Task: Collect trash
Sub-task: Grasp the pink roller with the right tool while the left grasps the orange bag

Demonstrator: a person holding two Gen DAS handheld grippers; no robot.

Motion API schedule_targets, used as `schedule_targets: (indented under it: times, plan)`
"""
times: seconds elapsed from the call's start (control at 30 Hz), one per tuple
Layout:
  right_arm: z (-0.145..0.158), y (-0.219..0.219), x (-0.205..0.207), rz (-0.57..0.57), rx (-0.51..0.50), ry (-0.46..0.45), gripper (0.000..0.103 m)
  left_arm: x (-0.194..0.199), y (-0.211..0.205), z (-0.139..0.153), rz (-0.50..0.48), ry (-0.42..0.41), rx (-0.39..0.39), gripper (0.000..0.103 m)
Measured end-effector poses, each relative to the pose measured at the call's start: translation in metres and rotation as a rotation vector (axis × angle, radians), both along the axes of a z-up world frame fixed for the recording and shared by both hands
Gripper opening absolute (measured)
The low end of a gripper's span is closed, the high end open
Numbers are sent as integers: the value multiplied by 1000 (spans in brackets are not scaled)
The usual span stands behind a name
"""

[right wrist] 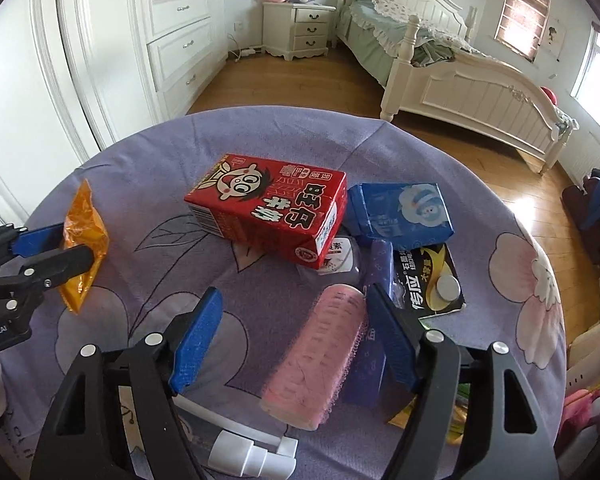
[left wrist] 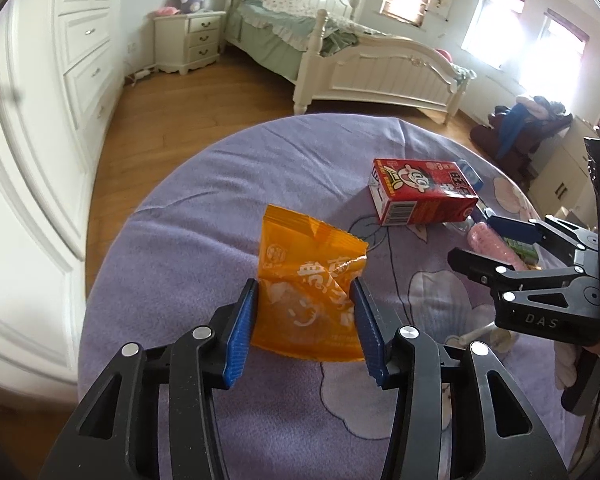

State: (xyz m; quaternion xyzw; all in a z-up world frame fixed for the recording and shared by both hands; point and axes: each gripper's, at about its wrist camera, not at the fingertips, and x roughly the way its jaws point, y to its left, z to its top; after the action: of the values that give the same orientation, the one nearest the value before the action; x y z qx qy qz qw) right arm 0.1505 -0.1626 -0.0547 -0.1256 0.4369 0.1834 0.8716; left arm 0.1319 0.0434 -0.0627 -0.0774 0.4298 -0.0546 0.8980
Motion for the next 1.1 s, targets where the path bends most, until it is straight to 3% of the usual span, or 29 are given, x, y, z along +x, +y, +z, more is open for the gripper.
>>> schedule_targets:
  times: [0.1, 0.13, 0.23, 0.37, 0.6, 0.9, 1.1]
  plan:
    - [-3, -4, 0, 2, 11, 30, 56, 0, 2, 0, 0, -4, -12, 47]
    - [-6, -8, 1, -2, 23, 59, 45, 0, 3, 1, -2, -7, -15, 47]
    - [-8, -20, -2, -20, 72, 91, 30, -3, 2, 4, -1, -30, -18, 47]
    - [0, -36, -18, -21, 155, 96, 29, -10, 3, 12, -9, -85, -26, 47]
    - [41, -61, -76, -27, 287, -71, 29, -37, -33, 30, -117, -150, -88, 47]
    - [84, -133, -152, -168, 296, -372, 29, -63, -124, 72, -313, -238, -147, 47]
    - [84, -198, -180, -328, 281, -458, 29, -74, -195, 86, -444, -261, -152, 47]
